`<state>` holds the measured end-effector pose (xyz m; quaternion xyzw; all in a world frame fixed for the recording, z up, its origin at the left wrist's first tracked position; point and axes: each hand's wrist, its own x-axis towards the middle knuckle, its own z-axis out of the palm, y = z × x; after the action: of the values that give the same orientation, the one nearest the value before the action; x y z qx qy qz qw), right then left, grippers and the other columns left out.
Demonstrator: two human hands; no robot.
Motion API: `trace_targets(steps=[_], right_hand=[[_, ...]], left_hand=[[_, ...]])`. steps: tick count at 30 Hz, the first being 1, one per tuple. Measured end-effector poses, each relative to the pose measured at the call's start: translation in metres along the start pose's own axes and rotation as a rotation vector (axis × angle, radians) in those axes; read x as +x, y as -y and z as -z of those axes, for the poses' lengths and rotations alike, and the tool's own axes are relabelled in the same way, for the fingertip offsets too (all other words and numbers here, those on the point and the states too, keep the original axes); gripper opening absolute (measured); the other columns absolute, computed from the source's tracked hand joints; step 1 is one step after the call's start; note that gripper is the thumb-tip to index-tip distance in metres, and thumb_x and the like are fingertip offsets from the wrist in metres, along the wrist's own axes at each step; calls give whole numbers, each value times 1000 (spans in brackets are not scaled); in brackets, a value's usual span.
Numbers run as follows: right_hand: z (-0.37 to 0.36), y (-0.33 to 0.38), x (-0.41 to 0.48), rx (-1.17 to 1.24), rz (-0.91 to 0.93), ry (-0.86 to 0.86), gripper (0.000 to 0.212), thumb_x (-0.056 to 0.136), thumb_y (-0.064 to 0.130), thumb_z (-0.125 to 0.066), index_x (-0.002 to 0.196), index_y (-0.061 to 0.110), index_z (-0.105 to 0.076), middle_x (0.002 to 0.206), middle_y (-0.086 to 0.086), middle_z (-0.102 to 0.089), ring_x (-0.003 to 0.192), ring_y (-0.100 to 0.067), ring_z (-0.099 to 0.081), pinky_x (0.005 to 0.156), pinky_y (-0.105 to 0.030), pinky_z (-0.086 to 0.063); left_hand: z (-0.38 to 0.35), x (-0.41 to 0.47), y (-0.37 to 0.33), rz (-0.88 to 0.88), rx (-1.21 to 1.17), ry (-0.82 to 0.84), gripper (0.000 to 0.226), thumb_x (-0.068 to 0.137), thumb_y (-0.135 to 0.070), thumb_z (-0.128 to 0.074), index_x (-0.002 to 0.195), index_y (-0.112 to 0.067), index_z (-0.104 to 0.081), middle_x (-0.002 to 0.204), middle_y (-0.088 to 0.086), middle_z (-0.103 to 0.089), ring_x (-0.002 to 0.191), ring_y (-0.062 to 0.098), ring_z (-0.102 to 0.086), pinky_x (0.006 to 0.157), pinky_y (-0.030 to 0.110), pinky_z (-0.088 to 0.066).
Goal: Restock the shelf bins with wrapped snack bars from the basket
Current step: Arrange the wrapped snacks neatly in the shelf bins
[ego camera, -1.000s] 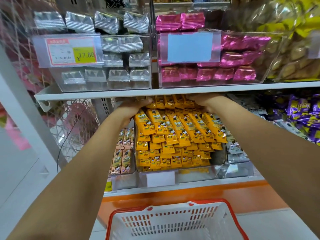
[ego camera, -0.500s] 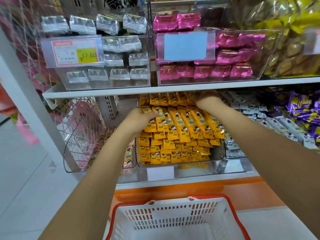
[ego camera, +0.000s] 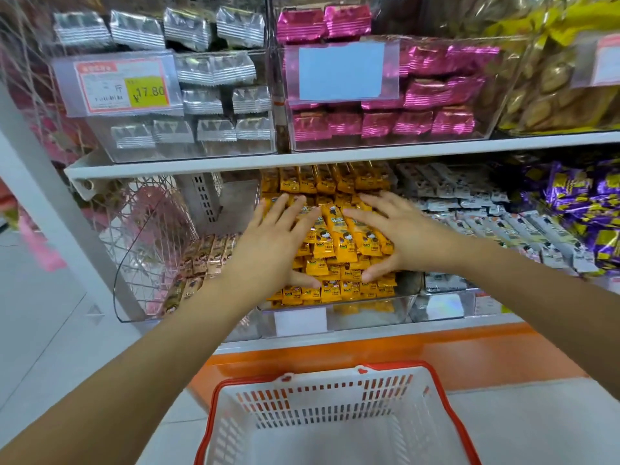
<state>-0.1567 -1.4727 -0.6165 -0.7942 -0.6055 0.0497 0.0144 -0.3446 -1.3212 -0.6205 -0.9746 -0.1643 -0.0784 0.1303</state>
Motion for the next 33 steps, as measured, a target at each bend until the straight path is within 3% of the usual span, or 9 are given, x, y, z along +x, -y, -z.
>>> trace_targets(steps=[4,10,19,21,23,25,27,31,33], right_hand=[[-15,-1,11,-82,-1,-59,102,70,73,-58,149,49,2,161,1,7,148,-28,5,118,-53,-6],[-14,-2,18,-148,26,-109,91,78,71,-51,151,43,-3,160,-3,-11,146,-31,-9,116,-56,-18],[-6,5,9,-137,70,-95,97,74,77,-44,152,39,-1,162,-1,-3,148,-27,3,119,-49,2],[5,16,-8,37,122,-208,83,81,70,-44,151,30,-23,156,0,-24,145,-21,-19,119,-41,-19],[13,28,-26,199,226,-403,43,96,50,-46,127,22,-56,121,5,-57,111,-13,-54,93,-30,-45],[14,38,-37,279,240,-305,27,101,32,-45,104,19,-68,94,5,-66,84,-12,-59,76,-31,-47],[5,40,-35,269,134,36,30,102,27,-42,104,16,-70,103,2,-70,90,-17,-64,82,-36,-50],[-14,35,-17,289,-16,353,48,103,37,-36,83,0,-59,76,-12,-61,69,-25,-58,69,-35,-48],[-17,41,-8,354,-80,488,53,103,43,-33,98,2,-66,93,-9,-68,86,-22,-63,82,-33,-50]], left_hand=[[-3,10,-10,22,42,-18,108,72,-67,-61,152,-19,-6,159,8,-8,146,27,-9,118,41,-6],[-11,11,-1,6,-28,-157,91,60,-54,-80,135,-11,-50,138,16,-50,126,37,-49,105,49,-35],[-2,-1,-3,-38,-52,-226,91,69,-59,-69,141,-9,-43,145,15,-42,138,36,-32,114,51,-15],[5,-15,-6,-73,-143,-370,73,78,-56,-60,132,-8,-51,136,13,-51,131,33,-43,109,48,-31],[12,-32,-11,-60,-311,-444,47,89,-48,-47,117,-13,-60,115,5,-61,109,24,-57,87,40,-52],[16,-43,-17,-32,-467,-349,36,92,-43,-41,98,-18,-65,89,-4,-64,81,16,-61,65,31,-51],[10,-41,-18,-21,-570,-140,33,95,-37,-44,87,-16,-67,72,-7,-59,64,12,-54,57,27,-40],[-10,-19,-23,28,-652,411,47,101,-36,-37,76,-4,-61,69,12,-57,67,24,-54,62,33,-42],[-15,-10,-31,85,-710,527,48,102,-35,-36,61,-12,-46,59,4,-40,58,17,-40,56,30,-30]])
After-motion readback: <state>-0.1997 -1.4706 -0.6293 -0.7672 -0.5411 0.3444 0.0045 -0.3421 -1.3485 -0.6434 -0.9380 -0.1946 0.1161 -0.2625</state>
